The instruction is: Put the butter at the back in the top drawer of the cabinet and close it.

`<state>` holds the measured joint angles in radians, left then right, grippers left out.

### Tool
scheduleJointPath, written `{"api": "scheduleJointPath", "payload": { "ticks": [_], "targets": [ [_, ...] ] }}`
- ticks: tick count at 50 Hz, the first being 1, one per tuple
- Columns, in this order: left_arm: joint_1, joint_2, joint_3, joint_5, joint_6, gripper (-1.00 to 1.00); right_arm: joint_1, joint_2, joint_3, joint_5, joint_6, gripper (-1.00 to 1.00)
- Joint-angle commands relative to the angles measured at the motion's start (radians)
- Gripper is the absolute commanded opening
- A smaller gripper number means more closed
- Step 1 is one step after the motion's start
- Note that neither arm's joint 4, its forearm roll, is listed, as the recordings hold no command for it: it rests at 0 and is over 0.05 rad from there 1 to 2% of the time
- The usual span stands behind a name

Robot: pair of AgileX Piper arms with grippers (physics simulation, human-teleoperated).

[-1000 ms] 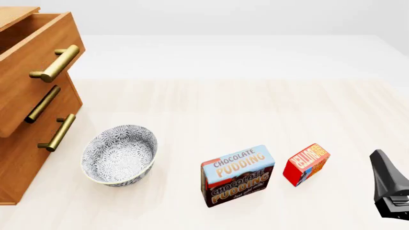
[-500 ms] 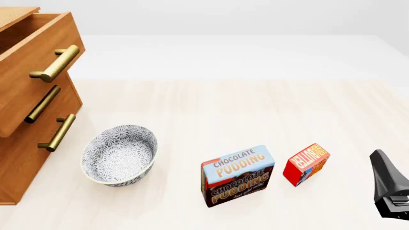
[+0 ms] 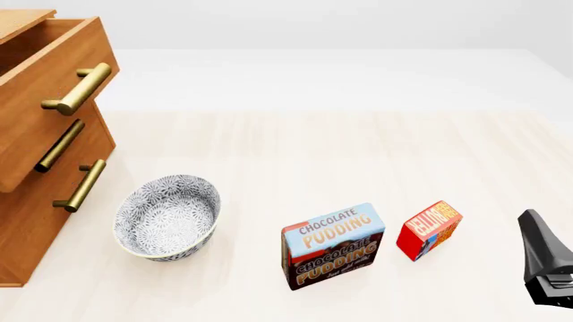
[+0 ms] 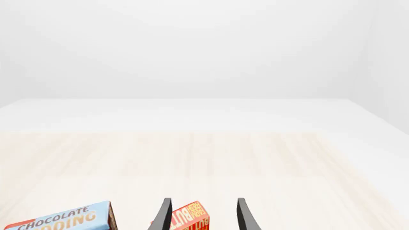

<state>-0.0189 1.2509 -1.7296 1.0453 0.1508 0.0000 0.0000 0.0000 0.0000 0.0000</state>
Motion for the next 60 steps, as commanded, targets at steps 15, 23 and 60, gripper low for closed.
{"api": "scheduleJointPath", "payload": {
  "ticks": [15,23,60],
  "targets": [
    [0.024,0.035,0.093,-0.051,-0.051,1.00,0.000,0.000,0.000,0.000,0.000,1.00],
    [0.035,0.052,0.109,-0.072,-0.059,1.00,0.000,0.000,0.000,0.000,0.000,1.00],
    [0.047,0.074,0.256,-0.189,-0.076,1.00,0.000,0.000,0.000,0.000,0.000,1.00]
  ]
}}
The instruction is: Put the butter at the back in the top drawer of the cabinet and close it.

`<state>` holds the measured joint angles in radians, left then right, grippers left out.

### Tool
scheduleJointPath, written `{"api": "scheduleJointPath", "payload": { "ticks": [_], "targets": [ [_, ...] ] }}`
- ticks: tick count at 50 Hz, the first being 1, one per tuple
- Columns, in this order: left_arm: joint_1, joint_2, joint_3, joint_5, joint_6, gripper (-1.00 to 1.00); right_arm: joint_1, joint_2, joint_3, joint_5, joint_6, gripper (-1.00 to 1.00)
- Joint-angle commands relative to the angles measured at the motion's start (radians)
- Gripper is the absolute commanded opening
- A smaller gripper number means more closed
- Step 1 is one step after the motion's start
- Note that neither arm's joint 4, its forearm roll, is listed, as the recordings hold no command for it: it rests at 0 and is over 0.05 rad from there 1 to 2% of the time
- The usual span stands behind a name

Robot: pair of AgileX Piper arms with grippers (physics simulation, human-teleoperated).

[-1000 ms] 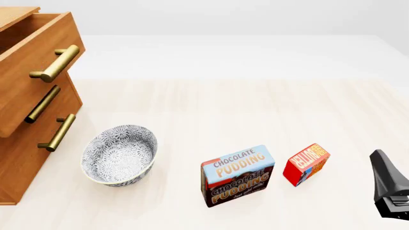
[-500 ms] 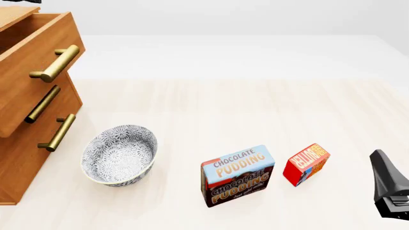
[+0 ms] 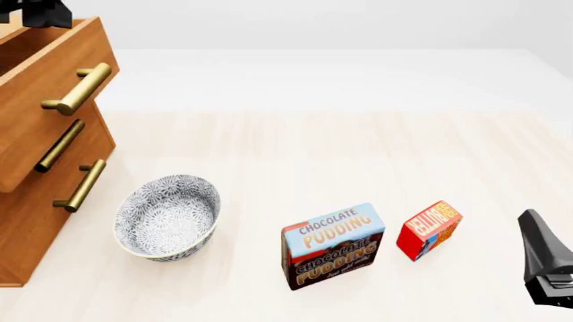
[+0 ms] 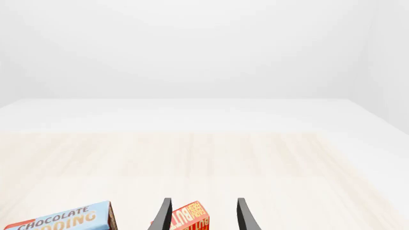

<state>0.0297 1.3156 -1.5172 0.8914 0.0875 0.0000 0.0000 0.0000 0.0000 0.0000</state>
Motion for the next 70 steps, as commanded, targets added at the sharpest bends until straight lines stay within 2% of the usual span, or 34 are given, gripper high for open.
{"api": "scheduleJointPath", "payload": {
  "ticks": [1,22,70],
  "targets": [
    [-0.001,0.009,0.046,-0.038,-0.015,1.00,0.000,0.000,0.000,0.000,0.000,1.00],
    [0.013,0.002,0.125,-0.092,-0.033,1.00,0.000,0.000,0.000,0.000,0.000,1.00],
    [0.041,0.000,0.197,-0.151,-0.043,1.00,0.000,0.000,0.000,0.000,0.000,1.00]
  ]
}}
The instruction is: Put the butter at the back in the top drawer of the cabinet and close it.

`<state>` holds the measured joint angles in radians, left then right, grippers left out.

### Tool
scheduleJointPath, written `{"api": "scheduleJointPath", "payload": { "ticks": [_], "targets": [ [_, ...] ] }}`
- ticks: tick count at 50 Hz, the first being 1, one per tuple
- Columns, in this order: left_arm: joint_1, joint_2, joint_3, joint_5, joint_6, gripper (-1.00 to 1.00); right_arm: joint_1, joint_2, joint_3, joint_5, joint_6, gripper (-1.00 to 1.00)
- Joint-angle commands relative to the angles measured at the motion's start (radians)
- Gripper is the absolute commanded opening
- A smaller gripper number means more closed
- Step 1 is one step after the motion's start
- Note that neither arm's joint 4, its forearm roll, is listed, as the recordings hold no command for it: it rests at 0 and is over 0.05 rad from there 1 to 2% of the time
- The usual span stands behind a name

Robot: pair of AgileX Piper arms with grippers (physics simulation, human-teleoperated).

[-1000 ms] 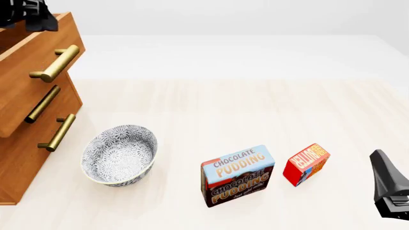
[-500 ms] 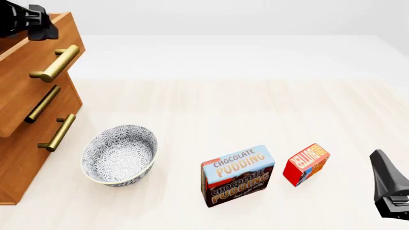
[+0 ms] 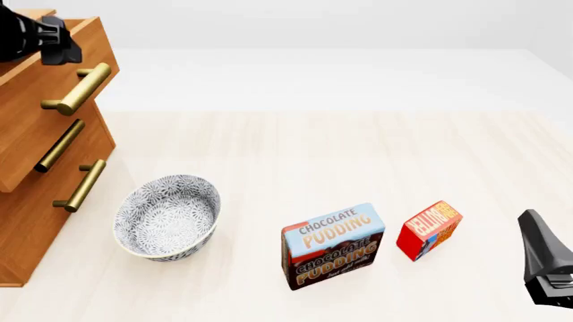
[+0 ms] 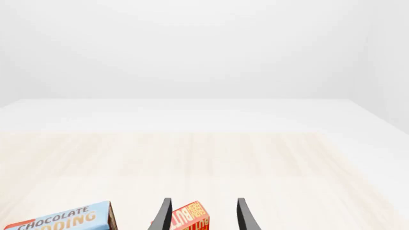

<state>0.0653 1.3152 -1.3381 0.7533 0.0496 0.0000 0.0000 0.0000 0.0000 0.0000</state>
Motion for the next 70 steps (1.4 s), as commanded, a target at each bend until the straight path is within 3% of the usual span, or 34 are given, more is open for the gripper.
{"api": "scheduleJointPath", "payload": {
  "ticks": [1,70],
  "targets": [
    [0.005,0.001,0.020,-0.015,-0.007,1.00,0.000,0.000,0.000,0.000,0.000,1.00],
    [0.009,0.061,0.107,-0.095,-0.013,1.00,0.000,0.000,0.000,0.000,0.000,1.00]
  ]
}}
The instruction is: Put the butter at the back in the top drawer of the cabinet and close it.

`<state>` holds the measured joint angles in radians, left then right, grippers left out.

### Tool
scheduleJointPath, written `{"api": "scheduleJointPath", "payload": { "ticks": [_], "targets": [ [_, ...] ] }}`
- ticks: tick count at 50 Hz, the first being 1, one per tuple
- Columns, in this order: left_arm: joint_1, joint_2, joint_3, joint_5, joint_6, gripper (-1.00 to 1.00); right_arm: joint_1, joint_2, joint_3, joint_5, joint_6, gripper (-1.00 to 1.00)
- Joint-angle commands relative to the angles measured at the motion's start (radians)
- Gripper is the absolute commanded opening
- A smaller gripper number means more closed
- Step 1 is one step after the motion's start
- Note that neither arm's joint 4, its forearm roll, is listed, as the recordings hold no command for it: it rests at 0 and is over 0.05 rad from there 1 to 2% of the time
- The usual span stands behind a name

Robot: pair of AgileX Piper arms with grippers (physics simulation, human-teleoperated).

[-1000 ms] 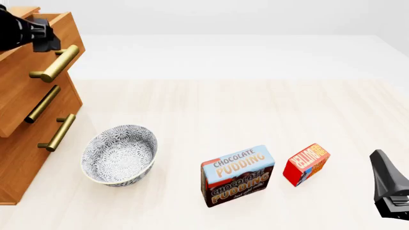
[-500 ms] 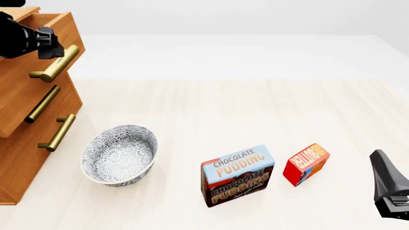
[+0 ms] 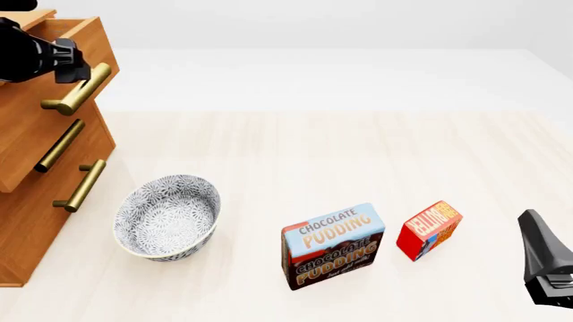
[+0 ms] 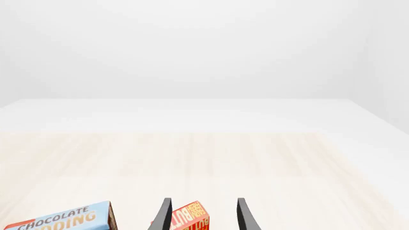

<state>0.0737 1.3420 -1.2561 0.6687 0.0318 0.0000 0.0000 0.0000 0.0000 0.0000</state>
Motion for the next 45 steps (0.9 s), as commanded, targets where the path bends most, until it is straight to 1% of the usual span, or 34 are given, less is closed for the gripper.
{"api": "scheduleJointPath", "payload": {
  "ticks": [1,11,37,39,45],
  "targets": [
    [0.001,0.036,0.027,-0.012,0.005,1.00,0.000,0.000,0.000,0.000,0.000,1.00],
    [-0.001,0.040,0.036,-0.015,0.010,1.00,0.000,0.000,0.000,0.000,0.000,1.00],
    [-0.048,0.023,0.039,0.001,0.016,1.00,0.000,0.000,0.000,0.000,0.000,1.00],
    [-0.051,0.005,0.063,-0.007,0.016,1.00,0.000,0.000,0.000,0.000,0.000,1.00],
    [-0.057,-0.001,0.084,-0.021,0.017,1.00,0.000,0.000,0.000,0.000,0.000,1.00]
  ]
}}
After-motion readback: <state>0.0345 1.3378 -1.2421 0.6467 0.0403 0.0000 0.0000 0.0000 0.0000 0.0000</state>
